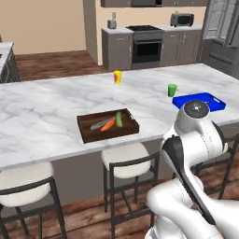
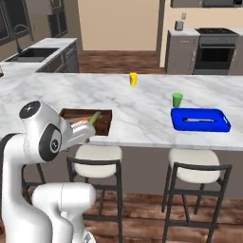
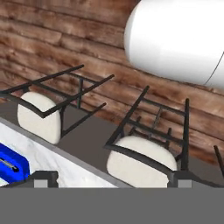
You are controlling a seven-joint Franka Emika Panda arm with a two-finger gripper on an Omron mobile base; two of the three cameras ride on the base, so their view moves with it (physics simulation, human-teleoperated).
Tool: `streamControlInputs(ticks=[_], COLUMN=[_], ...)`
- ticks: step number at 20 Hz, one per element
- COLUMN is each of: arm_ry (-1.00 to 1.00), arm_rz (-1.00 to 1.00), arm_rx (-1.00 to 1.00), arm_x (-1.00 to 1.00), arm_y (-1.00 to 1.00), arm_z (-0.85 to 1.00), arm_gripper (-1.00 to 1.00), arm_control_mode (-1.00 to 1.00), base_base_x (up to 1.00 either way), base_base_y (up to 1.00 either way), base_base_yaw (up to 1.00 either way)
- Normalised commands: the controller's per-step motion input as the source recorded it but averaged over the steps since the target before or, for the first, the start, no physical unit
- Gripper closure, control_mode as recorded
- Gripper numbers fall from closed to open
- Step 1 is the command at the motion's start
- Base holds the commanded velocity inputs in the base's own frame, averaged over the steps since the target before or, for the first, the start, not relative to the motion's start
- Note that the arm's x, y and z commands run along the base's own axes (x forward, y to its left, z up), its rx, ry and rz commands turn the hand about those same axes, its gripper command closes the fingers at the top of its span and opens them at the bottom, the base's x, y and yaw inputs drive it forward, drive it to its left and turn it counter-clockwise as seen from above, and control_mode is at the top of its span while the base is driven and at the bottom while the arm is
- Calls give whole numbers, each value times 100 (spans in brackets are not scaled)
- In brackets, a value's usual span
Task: Gather the carrot and cucumber from the fridge and place them on a tray on the dining counter. Then gather the chicken drumsticks from the fridge and place them on the other tray.
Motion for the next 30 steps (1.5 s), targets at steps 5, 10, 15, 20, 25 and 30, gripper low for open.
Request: streamControlInputs(ticks=[5, 10, 15, 20, 25, 30], arm_ry=[0, 0, 0, 0, 0, 0], arm_rz=[0, 0, 0, 0, 0, 0], arm_rx=[0, 0, 0, 0, 0, 0], arm_x=[0, 0, 0, 0, 0, 0], arm_y=[0, 0, 0, 0, 0, 0], arm_z=[0, 0, 0, 0, 0, 0], arm_gripper=[-100, -100, -100, -100, -100, -100], arm_control_mode=[100, 100, 100, 100, 100, 100], base_base_x=[0, 0, 0, 0, 0, 0], base_base_y=[-100, -100, -100, -100, -100, -100], base_base_yaw=[-7, -4, -2, -1, 0, 0])
